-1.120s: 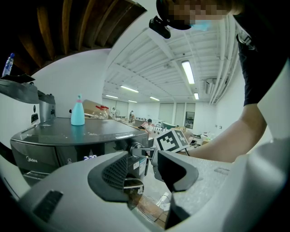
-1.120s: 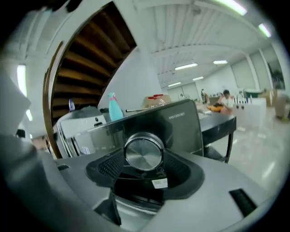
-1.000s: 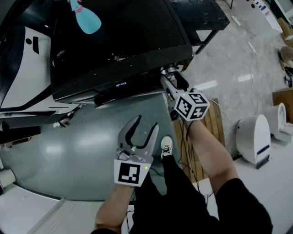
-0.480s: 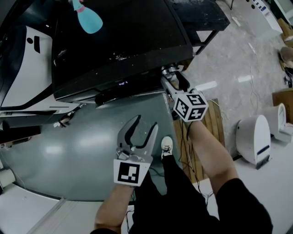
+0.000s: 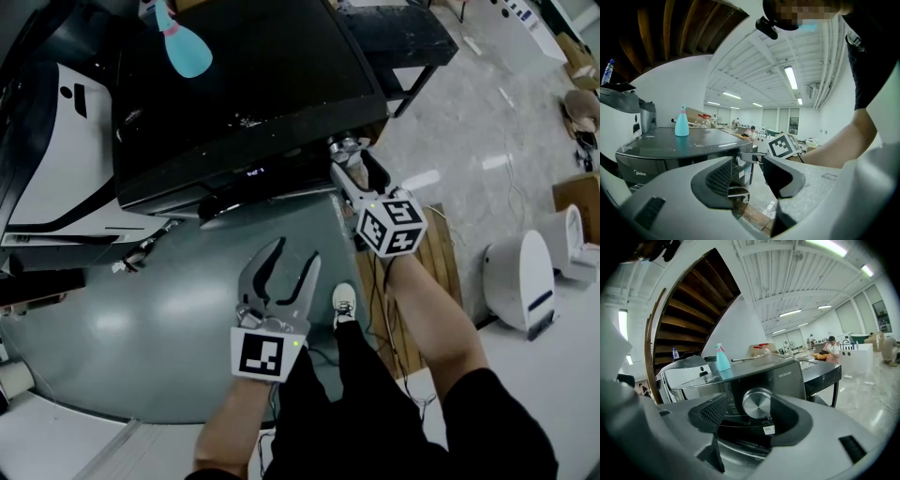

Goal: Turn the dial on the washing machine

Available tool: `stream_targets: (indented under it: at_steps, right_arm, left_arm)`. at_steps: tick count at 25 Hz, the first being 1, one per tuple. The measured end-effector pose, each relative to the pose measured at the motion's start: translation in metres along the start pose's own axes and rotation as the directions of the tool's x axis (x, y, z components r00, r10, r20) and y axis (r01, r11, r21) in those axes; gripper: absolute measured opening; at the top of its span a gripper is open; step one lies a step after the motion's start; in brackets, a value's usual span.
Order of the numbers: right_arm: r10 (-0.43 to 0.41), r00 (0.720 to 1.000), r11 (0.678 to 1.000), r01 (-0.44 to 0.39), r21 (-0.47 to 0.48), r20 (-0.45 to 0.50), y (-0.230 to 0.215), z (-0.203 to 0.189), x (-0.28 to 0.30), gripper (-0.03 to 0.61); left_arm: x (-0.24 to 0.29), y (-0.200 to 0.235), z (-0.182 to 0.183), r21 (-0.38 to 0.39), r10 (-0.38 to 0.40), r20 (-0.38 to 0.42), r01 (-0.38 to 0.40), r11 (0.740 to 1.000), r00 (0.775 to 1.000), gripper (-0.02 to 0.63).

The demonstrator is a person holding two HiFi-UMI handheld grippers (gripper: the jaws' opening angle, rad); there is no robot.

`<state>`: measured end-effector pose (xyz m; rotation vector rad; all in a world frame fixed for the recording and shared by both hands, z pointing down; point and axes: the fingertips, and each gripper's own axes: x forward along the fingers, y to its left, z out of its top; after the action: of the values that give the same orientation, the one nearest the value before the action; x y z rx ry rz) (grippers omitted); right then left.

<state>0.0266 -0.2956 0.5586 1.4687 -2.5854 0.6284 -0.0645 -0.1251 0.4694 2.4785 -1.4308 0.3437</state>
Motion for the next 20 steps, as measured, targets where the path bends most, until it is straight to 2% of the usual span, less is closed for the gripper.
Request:
stream_targets:
  at_steps: [7, 10, 12, 14, 15, 20]
  right_arm:
    - [0.002, 0.999, 0.997, 0.001, -0.076, 0.047, 0.042, 0.025, -0.04, 0.265]
    - [0.001, 0.998, 0.994, 0.006, -0.106, 0.069, 0.066, 0.036, -0.057, 0.216]
    - [-0.002, 0.996, 0.993, 0.013, -0.117, 0.093, 0.084, 0.043, -0.07, 0.136]
    - [0.001, 0.994, 0.993, 0.013, -0.121, 0.112, 0.102, 0.05, -0.084, 0.024]
    - [0.006, 0.993, 0.992, 0.009, -0.125, 0.116, 0.113, 0.052, -0.09, 0.0]
    - [0.047, 0.992, 0.987, -0.028, -0.159, 0.114, 0.167, 0.057, -0.118, -0.002]
  left_arm:
    - [-0.037, 0.003, 0.017, 0.03, -0.031, 0.034, 0.03, 0.999, 0.999, 0.187]
    - [-0.057, 0.009, 0.025, 0.038, -0.04, 0.05, 0.038, 0.999, 0.998, 0.187]
    - [-0.071, 0.013, 0.029, 0.047, -0.048, 0.06, 0.046, 0.998, 0.997, 0.187]
    - [-0.086, 0.016, 0.034, 0.053, -0.057, 0.069, 0.053, 0.997, 0.996, 0.187]
    - [-0.093, 0.018, 0.036, 0.056, -0.061, 0.073, 0.057, 0.997, 0.995, 0.187]
    - [-0.129, 0.021, 0.042, 0.073, -0.096, 0.087, 0.09, 0.993, 0.992, 0.186]
